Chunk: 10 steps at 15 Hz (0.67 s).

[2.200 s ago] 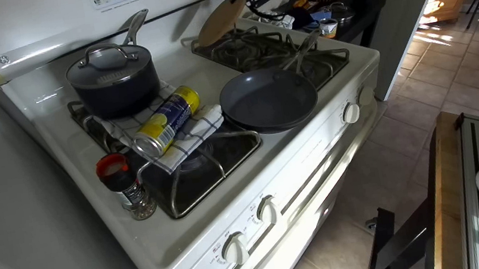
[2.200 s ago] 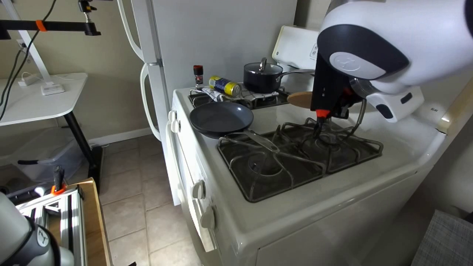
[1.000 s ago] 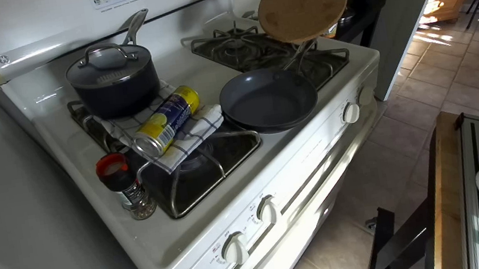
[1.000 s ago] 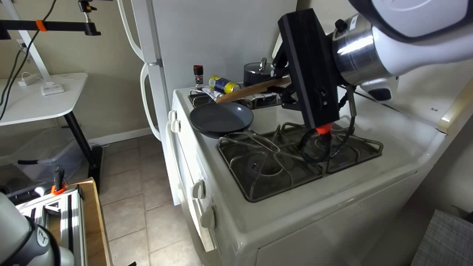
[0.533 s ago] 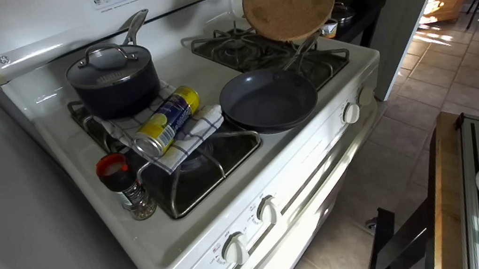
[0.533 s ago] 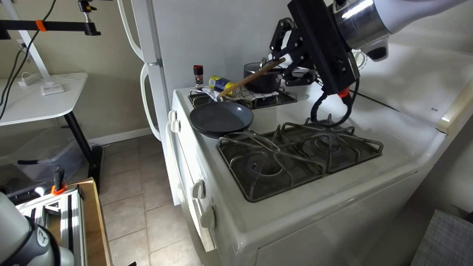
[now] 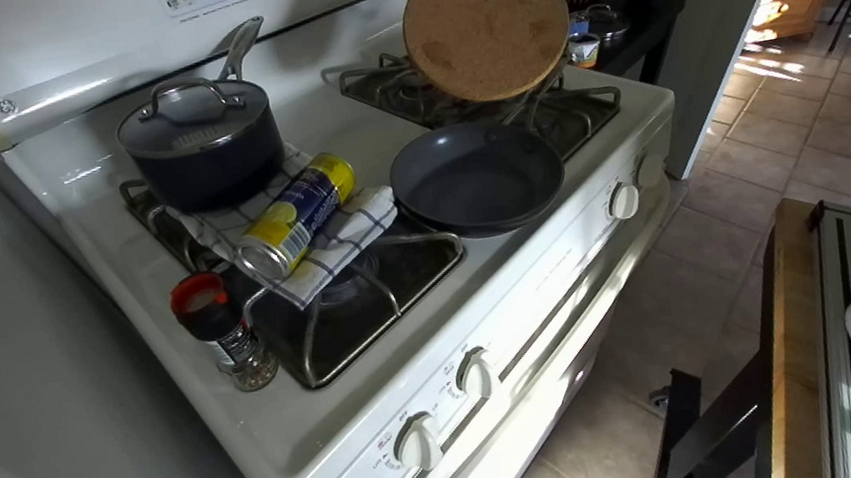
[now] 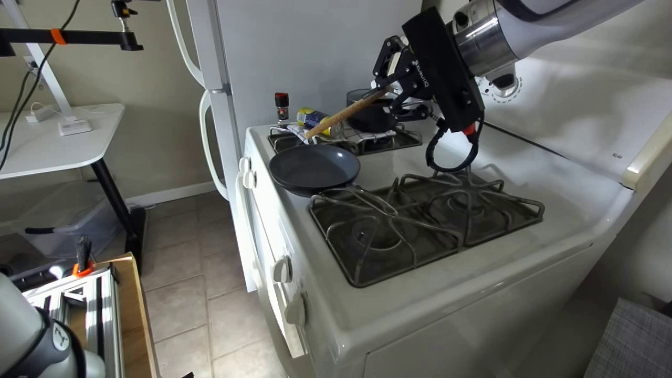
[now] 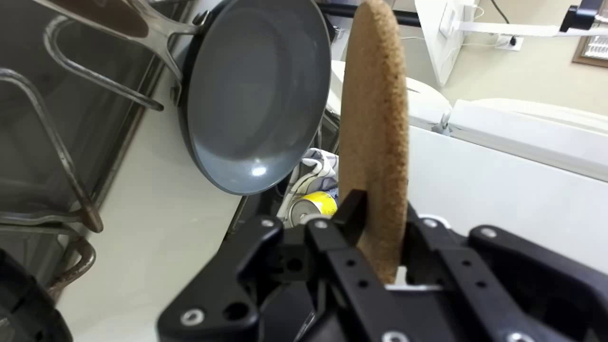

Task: Put the wooden plate into the pan

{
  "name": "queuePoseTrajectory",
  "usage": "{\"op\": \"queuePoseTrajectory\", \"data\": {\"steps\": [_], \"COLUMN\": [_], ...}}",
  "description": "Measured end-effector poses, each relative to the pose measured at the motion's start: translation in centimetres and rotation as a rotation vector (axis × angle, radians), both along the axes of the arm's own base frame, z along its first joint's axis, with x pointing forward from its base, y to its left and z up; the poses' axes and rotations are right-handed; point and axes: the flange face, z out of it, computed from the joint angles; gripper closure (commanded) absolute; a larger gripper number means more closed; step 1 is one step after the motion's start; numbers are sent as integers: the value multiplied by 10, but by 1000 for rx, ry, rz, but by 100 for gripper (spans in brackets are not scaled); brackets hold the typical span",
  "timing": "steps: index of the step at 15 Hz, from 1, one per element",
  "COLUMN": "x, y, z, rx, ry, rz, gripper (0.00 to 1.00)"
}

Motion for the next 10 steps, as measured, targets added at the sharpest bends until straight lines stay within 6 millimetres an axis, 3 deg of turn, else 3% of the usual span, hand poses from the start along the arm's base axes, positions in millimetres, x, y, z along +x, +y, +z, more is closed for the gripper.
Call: {"op": "queuePoseTrajectory", "data": {"steps": [4,10], "x": [6,22], "y": [22,79], "z": [-9,-29], "rx": [-42,-106], "ry": [-22,-45], "rz": [113,332], "gripper": [97,97]}}
